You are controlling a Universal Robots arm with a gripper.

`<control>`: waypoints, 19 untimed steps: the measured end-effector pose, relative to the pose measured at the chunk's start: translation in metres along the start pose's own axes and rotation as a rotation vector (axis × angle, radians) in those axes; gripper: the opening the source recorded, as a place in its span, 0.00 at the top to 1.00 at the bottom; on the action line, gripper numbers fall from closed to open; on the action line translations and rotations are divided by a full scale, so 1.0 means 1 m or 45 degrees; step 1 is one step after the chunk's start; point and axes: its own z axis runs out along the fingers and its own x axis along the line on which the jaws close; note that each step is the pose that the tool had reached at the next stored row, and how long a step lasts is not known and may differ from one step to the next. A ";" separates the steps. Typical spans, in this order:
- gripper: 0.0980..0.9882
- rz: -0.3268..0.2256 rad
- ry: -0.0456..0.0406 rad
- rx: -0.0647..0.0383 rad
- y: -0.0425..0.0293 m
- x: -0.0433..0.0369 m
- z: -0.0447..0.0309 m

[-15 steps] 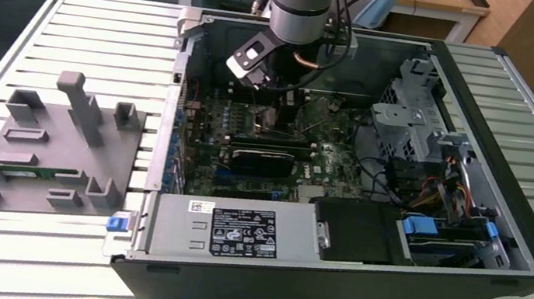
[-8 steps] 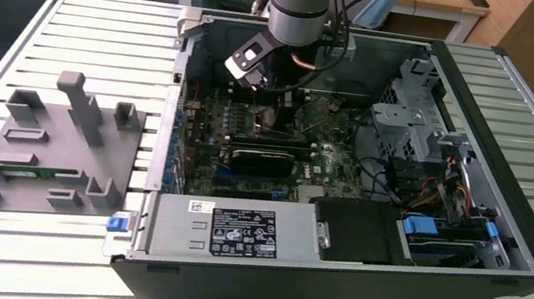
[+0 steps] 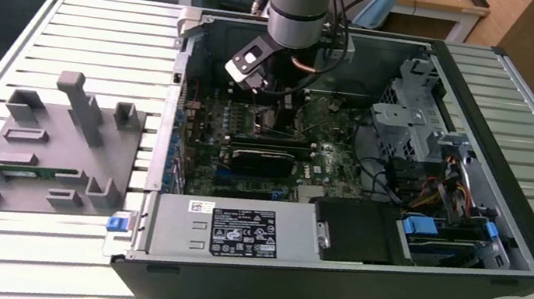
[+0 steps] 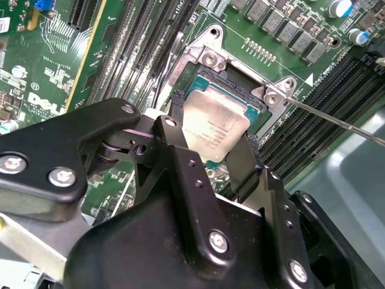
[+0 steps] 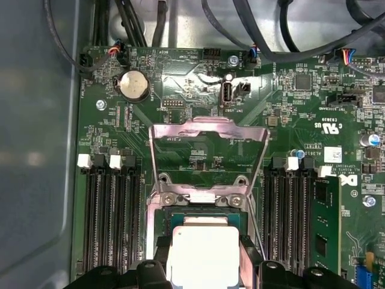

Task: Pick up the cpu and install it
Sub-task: 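Place the cpu into insertion slot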

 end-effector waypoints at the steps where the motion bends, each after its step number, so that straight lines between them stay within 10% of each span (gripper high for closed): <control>1: 0.51 0.000 0.000 0.000 -0.0001 0.0002 0.0004; 19: 0.51 0.002 -0.001 0.000 -0.0011 0.0014 0.0069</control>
